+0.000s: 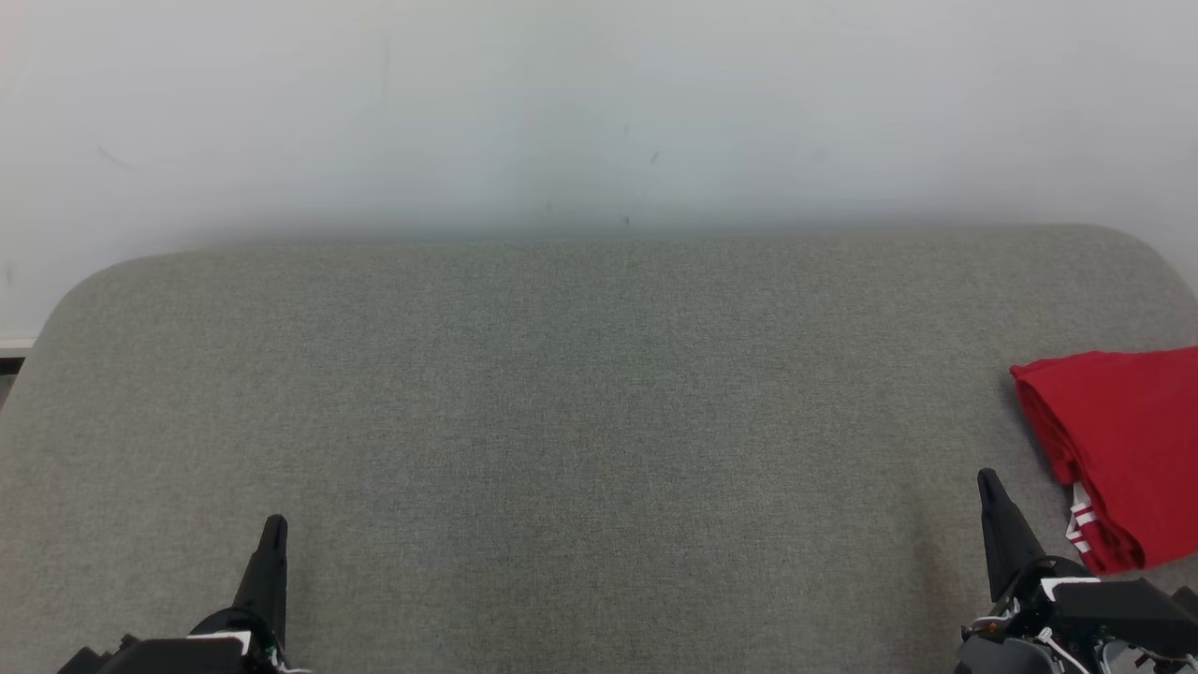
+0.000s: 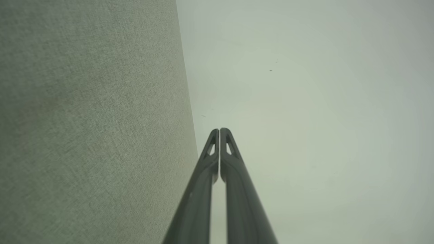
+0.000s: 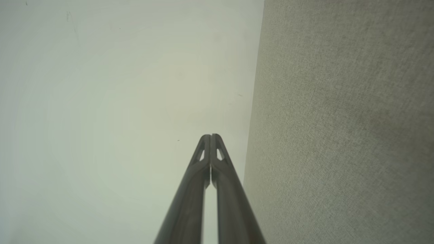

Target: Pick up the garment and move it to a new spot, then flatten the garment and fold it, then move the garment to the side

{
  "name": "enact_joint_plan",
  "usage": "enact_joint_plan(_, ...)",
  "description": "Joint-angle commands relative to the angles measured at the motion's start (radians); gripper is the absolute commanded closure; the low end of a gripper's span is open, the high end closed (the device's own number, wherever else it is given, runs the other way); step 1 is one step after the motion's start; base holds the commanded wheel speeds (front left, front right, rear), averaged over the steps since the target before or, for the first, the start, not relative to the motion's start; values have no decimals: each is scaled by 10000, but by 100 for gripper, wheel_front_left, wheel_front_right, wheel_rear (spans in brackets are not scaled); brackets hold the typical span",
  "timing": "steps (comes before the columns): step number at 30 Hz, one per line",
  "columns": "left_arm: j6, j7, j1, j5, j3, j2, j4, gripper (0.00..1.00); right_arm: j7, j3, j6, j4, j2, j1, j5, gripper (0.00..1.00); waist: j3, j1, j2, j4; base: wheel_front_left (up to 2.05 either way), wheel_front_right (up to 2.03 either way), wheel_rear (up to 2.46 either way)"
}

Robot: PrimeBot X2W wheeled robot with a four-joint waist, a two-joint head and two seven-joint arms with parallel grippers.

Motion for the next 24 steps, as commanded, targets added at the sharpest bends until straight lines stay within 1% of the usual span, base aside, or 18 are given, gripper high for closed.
enact_joint_plan(1,-30,0,-94,-47,1,45,-34,100,30,-15,-21,-20,20,-51,14,100,0,0,-1,0,0,0,0)
enact_joint_plan(24,-30,-1,-93,-48,0,45,-36,100,29,-13,-21,-20,20,-50,15,100,0,0,-1,0,0,0,0)
